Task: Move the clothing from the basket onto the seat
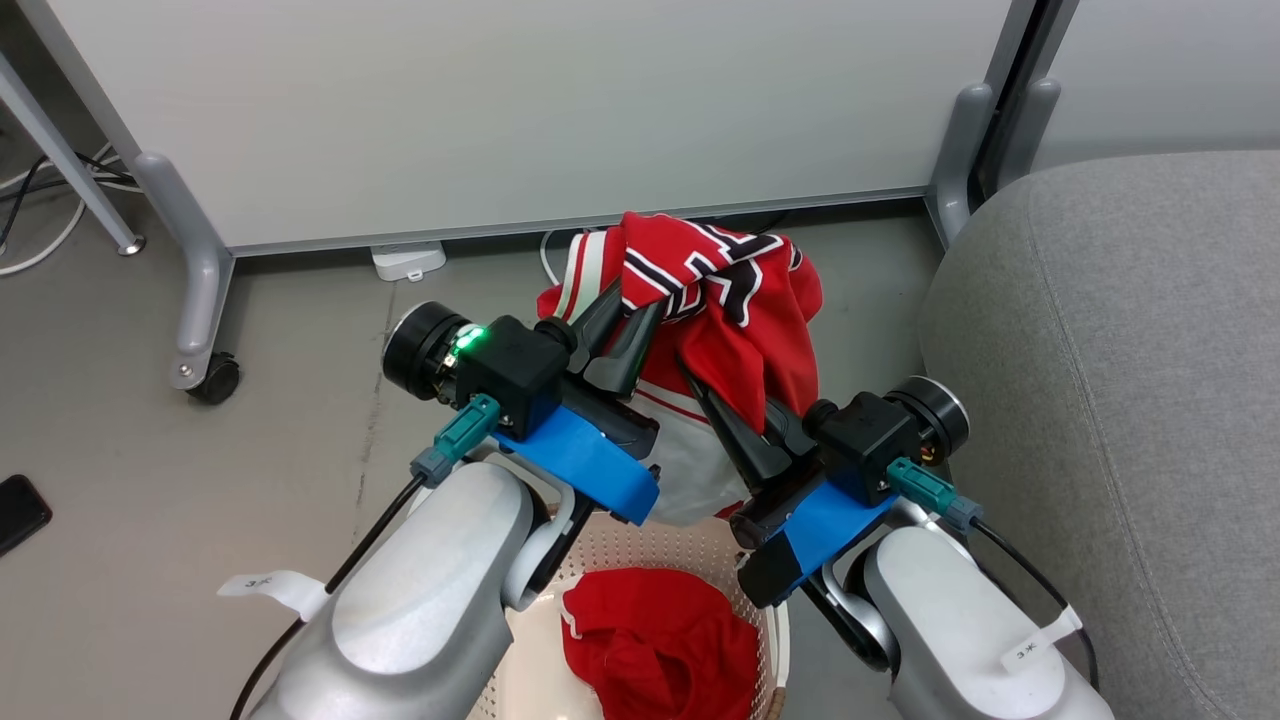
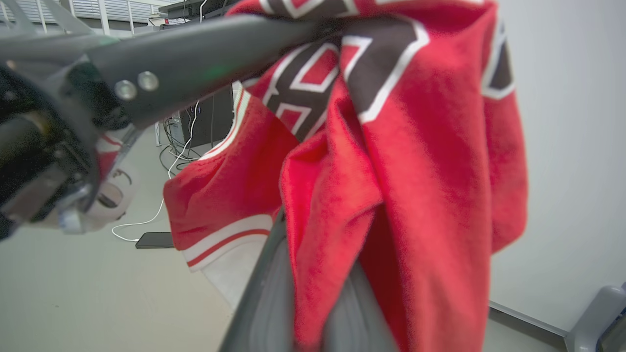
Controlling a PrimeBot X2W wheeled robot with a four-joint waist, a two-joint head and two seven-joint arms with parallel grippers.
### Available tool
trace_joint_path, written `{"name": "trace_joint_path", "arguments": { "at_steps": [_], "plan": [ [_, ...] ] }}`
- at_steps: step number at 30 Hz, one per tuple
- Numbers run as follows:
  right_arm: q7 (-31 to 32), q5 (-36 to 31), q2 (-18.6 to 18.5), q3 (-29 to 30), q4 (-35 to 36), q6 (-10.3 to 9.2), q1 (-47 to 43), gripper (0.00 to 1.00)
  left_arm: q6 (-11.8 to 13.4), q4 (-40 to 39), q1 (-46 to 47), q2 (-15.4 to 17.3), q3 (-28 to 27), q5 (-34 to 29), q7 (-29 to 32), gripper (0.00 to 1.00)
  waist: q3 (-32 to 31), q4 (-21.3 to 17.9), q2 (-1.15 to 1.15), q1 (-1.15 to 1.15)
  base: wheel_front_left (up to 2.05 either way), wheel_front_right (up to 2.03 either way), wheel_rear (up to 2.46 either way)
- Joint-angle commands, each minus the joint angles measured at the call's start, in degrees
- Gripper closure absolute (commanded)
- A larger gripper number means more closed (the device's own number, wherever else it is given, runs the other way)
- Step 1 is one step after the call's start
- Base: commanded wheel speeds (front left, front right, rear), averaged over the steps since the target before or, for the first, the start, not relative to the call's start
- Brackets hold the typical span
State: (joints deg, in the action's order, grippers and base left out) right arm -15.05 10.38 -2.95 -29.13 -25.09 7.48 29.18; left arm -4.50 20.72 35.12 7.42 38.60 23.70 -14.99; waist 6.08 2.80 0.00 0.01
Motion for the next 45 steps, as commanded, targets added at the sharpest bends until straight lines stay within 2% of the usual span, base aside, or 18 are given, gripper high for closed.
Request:
{"name": "trace_joint_path", "arguments": {
  "at_steps": [1,24,25,45],
  "plan": [
    [-0.2,0.6,0.1,-0.2,0.3,0.03,0.6,1.00,-0.1,0.2,0.8,0.0,-0.3,-0.1,-0.3,1.00,-0.1,0.0,0.00,-0.01,0.00,0.00,0.00],
    [-0.2,1.0,0.1,-0.3,1.0,0.03,-0.6,1.00,-0.8,1.4,0.0,-0.6,-2.2,-1.3,-0.3,1.00,-0.2,0.0,0.00,-0.01,0.00,0.00,0.00],
    [-0.2,1.1,0.1,-0.4,1.0,0.03,-0.7,1.00,-0.8,1.7,-0.1,-0.8,-2.2,-1.2,-0.3,0.00,-0.2,0.0,0.00,-0.01,0.00,0.00,0.00],
    [-0.2,0.8,0.1,0.6,2.2,0.03,-0.3,1.00,-0.5,1.4,-0.1,-1.2,-3.5,-2.8,-0.3,0.00,1.5,-0.5,0.00,-0.01,0.00,0.00,0.00]
  ]
}}
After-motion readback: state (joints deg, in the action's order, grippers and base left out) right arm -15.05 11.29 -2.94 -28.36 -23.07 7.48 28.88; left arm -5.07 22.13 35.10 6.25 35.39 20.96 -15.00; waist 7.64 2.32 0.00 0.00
